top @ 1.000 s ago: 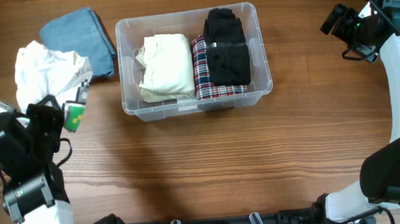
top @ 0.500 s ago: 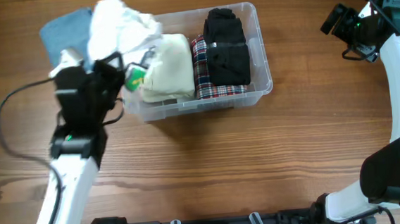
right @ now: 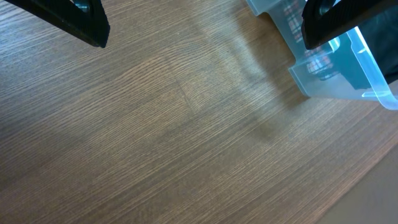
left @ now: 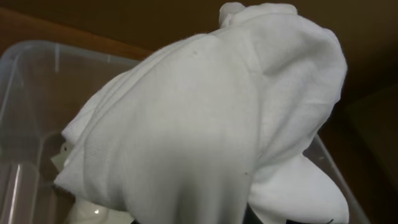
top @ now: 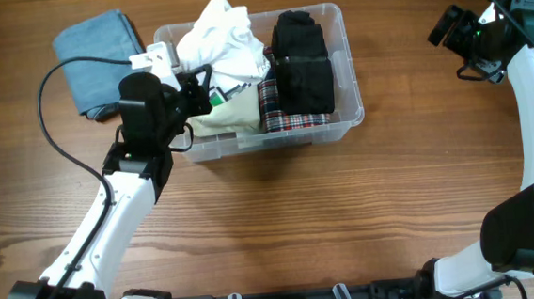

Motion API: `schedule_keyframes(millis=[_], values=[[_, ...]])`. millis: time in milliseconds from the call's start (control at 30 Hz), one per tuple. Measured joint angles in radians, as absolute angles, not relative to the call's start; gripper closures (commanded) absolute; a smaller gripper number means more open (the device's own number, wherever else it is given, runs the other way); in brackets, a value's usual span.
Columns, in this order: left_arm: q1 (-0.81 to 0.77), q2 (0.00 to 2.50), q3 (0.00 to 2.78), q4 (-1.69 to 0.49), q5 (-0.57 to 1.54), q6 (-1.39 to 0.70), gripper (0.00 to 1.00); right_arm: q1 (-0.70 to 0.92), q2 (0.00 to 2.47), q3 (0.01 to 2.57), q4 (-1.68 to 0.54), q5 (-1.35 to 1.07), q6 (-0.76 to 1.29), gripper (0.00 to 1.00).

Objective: Pack container
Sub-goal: 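Lower the white T-shirt onto the cream cloth and release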

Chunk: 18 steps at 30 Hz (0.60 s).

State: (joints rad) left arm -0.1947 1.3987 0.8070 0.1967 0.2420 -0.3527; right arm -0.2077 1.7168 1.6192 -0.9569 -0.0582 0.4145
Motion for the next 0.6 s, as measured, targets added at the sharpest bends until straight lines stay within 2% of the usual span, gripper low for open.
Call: schedule_keyframes(millis=[133,300,333,400,433,500,567,600], values=[[-0.195,1.402,0.807,0.200,0.239,-0.228,0.96,-0.208,1.717,1.619,-0.957,-0.058,0.414,0.00],[-0.195,1.451,0.807,0.228,0.230,-0.175,0.96,-0.208,1.717,1.619,-0.957,-0.058,0.414,0.00],[-0.195,1.464,0.807,0.232,0.230,-0.169,0.91,-0.208,1.717,1.619,-0.957,-0.058,0.414,0.00],[-0.195,1.489,0.807,0.239,0.230,-0.165,0.72,-0.208,1.717,1.619,-0.957,-0.058,0.414,0.00],[-0.195,1.502,0.807,0.244,0.229,-0.159,0.55,-0.208,1.717,1.619,-0.957,-0.058,0.414,0.00],[-0.195,1.516,0.807,0.249,0.228,-0.154,0.32,-0.208,1.717,1.619,-0.957,-0.058,0.414,0.00],[-0.195,1.519,0.807,0.259,0.223,-0.149,0.16,-0.208,1.717,1.619,-0.957,-0.058,0.414,0.00],[-0.195,1.519,0.807,0.268,0.220,-0.148,0.12,-0.208,1.717,1.619,-0.957,-0.058,0.414,0.00]])
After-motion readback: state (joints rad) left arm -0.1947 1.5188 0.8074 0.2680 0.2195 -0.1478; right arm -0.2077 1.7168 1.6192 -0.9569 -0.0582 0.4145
